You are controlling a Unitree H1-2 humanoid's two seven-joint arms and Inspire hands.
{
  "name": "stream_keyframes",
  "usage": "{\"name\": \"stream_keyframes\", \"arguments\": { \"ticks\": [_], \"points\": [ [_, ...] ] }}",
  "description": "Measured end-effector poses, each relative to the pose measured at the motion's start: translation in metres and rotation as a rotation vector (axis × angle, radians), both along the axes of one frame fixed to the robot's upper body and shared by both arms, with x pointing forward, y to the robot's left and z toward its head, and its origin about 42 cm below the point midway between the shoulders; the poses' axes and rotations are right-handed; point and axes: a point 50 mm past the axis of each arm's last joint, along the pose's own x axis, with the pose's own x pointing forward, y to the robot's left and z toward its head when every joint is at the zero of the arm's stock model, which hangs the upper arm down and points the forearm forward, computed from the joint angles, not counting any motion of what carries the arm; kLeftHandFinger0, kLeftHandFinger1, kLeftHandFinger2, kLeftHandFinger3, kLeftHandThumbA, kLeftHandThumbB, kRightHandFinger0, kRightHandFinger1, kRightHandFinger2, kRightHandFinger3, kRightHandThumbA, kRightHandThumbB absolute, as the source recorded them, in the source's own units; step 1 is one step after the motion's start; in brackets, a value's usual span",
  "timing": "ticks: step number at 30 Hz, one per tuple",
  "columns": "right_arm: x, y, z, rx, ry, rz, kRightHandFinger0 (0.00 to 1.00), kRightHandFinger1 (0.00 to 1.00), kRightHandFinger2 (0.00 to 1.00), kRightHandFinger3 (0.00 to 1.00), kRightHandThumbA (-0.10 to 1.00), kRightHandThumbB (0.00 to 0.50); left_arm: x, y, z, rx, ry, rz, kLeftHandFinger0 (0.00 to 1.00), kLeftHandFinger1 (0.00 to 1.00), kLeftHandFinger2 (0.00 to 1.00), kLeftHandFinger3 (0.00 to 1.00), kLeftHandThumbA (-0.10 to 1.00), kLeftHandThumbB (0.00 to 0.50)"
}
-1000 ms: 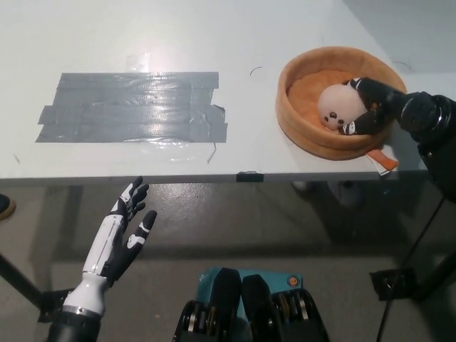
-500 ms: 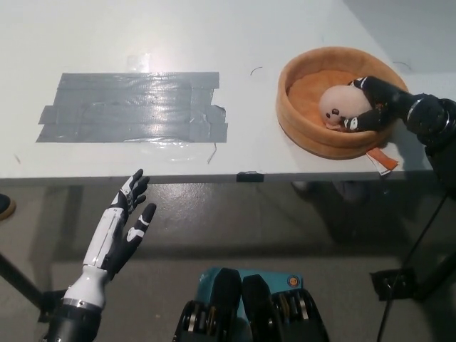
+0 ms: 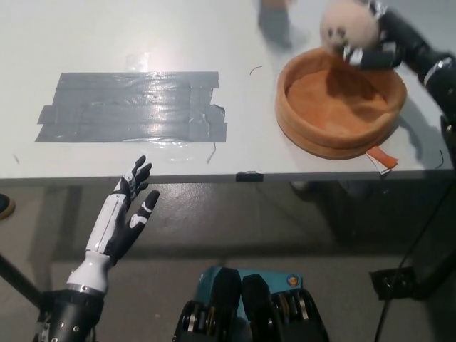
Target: An emotional support dumpling is kept in a soft plate infront in the middle of the desk infront of the robot. The robot extends its right arm to pick up the dumpling and hands it to a person
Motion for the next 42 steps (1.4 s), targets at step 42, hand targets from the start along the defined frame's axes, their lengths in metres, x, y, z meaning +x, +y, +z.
{"name": "stream_keyframes", "arguments": {
  "ticks": [42],
  "points": [
    [0.021,0.139,-0.006,-0.189,0.014,0.066,0.0,0.44,0.81,0.82,-0.1,0.164,0.001,-0.001,0.0,0.001,0.002,-0.011,1.0,1.0,1.0,1.0,0.8,0.272]
  ]
}}
